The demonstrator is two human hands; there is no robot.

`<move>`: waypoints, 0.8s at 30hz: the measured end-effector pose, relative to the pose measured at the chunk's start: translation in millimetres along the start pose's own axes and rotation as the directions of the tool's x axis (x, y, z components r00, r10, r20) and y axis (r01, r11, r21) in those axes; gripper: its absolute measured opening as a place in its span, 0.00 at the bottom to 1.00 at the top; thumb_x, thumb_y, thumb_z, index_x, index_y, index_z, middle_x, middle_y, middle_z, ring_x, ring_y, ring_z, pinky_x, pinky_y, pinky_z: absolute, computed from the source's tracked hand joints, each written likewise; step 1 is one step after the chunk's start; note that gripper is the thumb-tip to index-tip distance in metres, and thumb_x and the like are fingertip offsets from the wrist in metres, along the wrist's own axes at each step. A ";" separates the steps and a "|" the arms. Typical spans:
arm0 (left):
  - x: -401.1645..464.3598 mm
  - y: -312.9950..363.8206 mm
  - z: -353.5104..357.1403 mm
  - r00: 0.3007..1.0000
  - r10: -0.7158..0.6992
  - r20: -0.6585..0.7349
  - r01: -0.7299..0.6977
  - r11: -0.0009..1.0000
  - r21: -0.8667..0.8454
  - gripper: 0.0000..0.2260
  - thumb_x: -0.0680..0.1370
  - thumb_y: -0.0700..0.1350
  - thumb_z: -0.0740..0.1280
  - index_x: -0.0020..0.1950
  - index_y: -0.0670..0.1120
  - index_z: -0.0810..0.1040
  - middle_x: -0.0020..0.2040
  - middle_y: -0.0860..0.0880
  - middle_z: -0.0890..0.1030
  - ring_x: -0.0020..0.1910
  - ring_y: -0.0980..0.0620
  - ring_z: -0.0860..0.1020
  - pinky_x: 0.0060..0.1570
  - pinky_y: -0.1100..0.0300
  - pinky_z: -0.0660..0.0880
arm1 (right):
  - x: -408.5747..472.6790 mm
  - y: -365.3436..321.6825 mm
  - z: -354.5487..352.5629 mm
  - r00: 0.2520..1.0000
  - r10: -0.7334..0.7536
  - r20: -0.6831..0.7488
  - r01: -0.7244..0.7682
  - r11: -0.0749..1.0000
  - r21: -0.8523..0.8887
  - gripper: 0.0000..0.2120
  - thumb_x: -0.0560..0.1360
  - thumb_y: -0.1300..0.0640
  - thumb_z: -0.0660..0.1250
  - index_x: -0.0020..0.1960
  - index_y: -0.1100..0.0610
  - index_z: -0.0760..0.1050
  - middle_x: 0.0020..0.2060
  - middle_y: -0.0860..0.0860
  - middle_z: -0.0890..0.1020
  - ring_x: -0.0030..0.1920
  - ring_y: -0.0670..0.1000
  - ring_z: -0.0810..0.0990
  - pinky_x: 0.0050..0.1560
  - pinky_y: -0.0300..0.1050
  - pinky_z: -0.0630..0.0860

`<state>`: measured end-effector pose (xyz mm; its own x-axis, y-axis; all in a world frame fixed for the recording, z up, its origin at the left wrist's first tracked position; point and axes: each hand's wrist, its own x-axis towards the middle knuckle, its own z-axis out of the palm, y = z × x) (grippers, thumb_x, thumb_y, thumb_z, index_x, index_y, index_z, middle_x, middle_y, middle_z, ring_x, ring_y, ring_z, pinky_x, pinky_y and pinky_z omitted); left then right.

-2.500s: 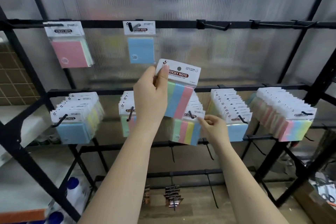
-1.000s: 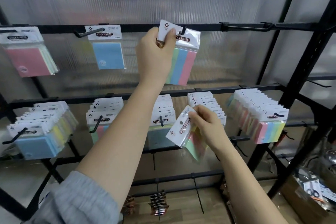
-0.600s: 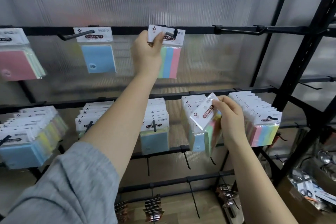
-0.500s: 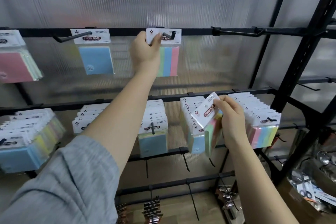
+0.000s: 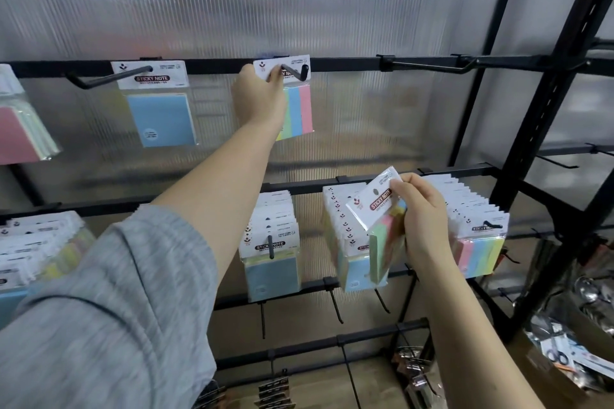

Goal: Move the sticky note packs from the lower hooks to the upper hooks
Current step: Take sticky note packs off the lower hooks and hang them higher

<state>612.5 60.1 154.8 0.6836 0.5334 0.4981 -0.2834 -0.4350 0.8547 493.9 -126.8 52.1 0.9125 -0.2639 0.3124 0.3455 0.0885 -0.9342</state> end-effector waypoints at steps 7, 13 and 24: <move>6.0 -3.6 -0.9 0.999 -0.010 0.040 0.007 0.998 0.060 0.15 0.78 0.53 0.63 0.49 0.40 0.75 0.52 0.42 0.80 0.48 0.44 0.78 0.33 0.61 0.64 | -5.9 -2.9 0.6 0.999 0.017 -0.030 -0.017 0.999 -0.028 0.14 0.77 0.63 0.61 0.33 0.57 0.69 0.27 0.45 0.75 0.29 0.43 0.71 0.29 0.32 0.66; 5.4 -5.3 -7.5 0.997 -0.044 0.057 0.039 0.995 0.095 0.18 0.79 0.54 0.63 0.34 0.47 0.63 0.34 0.50 0.69 0.34 0.50 0.68 0.27 0.59 0.59 | -11.9 -6.0 3.6 0.998 -0.023 -0.064 0.016 0.994 -0.105 0.13 0.77 0.59 0.63 0.34 0.54 0.73 0.32 0.46 0.75 0.32 0.44 0.70 0.32 0.33 0.66; -24.1 -22.9 -59.5 0.994 -0.071 0.077 0.063 0.992 0.106 0.08 0.79 0.49 0.61 0.52 0.46 0.75 0.46 0.53 0.77 0.45 0.53 0.76 0.39 0.62 0.70 | -21.5 -12.9 14.1 0.996 -0.058 -0.073 0.048 0.989 -0.138 0.06 0.77 0.54 0.66 0.44 0.55 0.78 0.34 0.46 0.80 0.32 0.38 0.75 0.35 0.29 0.73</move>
<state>562.5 100.4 132.0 0.7517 0.5058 0.4233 -0.1671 -0.4748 0.8641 472.9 -108.7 59.9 0.8725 -0.3378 0.3530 0.3553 -0.0573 -0.9330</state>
